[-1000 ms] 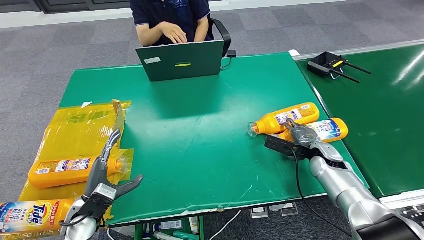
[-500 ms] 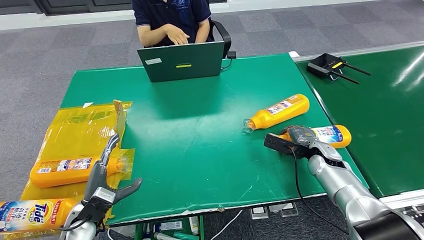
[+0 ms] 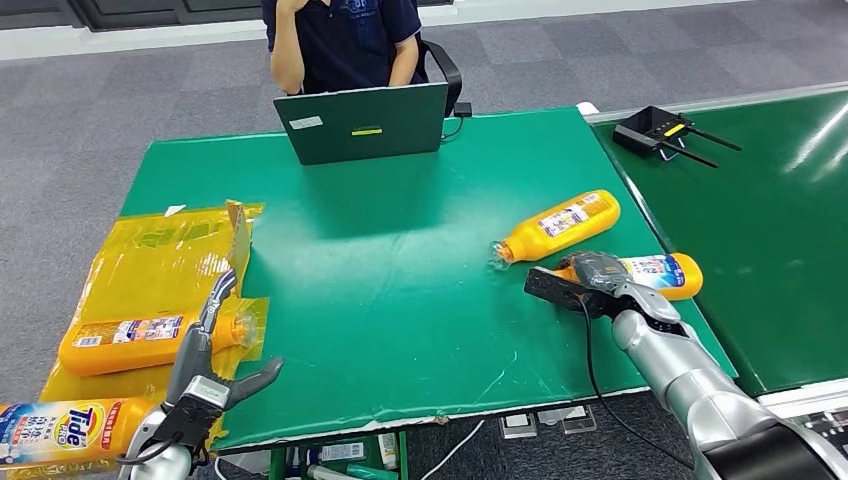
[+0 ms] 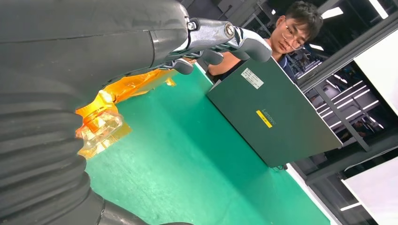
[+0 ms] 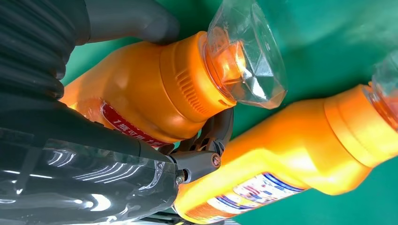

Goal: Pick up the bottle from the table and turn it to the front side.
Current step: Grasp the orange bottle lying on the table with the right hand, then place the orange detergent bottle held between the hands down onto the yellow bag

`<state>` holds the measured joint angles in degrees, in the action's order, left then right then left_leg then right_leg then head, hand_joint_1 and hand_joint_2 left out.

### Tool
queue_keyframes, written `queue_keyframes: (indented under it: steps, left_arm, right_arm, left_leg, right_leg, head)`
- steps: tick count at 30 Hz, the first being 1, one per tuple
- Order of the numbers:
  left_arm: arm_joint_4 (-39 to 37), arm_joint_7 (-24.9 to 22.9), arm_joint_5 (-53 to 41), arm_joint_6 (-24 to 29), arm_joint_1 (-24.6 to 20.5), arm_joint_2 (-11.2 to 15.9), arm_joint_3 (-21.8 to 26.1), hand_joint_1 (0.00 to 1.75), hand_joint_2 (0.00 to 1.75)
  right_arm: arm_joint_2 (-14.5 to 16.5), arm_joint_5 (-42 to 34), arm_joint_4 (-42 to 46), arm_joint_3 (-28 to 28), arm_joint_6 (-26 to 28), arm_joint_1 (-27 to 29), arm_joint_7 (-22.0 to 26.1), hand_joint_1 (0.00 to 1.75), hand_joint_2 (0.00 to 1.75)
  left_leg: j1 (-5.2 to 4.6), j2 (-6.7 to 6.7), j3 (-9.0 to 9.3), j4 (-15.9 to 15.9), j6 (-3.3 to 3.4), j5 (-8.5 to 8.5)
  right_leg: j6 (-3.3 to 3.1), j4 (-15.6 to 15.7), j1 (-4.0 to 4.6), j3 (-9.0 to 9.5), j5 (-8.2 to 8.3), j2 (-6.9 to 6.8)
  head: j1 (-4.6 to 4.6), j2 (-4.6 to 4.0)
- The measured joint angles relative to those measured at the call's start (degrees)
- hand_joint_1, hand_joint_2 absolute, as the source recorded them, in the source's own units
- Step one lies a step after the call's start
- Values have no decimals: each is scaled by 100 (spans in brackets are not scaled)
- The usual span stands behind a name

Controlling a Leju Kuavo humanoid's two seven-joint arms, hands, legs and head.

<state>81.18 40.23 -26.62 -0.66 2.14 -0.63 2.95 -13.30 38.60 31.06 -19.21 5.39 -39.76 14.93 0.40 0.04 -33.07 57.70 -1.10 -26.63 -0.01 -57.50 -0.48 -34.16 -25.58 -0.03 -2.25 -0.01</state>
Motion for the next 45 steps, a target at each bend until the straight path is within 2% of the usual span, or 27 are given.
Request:
queue_keyframes:
  steps: [8, 14, 26, 45]
  left_arm:
    - [0, 1, 0, -8, 9, 0, 0, 0, 175]
    - [-8, 0, 0, -89, -28, -1, 0, 0, 175]
    - [-382, 1, 54, -123, -491, -11, -124, 0, 175]
    - [-777, 1, 175, -135, -829, -91, -243, 0, 175]
  right_arm:
    - [34, -50, -4, 0, 81, 5, 107, 175, 175]
    - [230, -286, -2, 4, 197, -71, 300, 175, 175]
    - [790, -467, 2, 28, 172, -935, 187, 175, 175]
    - [1286, -850, 2, 86, 86, -1672, 288, 175, 175]
  left_leg:
    - [0, 0, -1, 0, 0, 0]
    - [0, 1, -9, 0, -1, 2]
    - [0, 1, -25, 0, 0, 11]
    - [-1, 1, -27, 1, 0, 11]
  right_leg:
    - [0, 0, 0, 0, 0, 0]
    - [0, -3, 0, -10, 2, 0]
    - [-1, -4, -2, -27, 6, 3]
    - [-1, -4, 0, -32, 6, 5]
  head:
    - [0, 0]
    - [0, 1]
    - [0, -1]
    - [-2, 0]
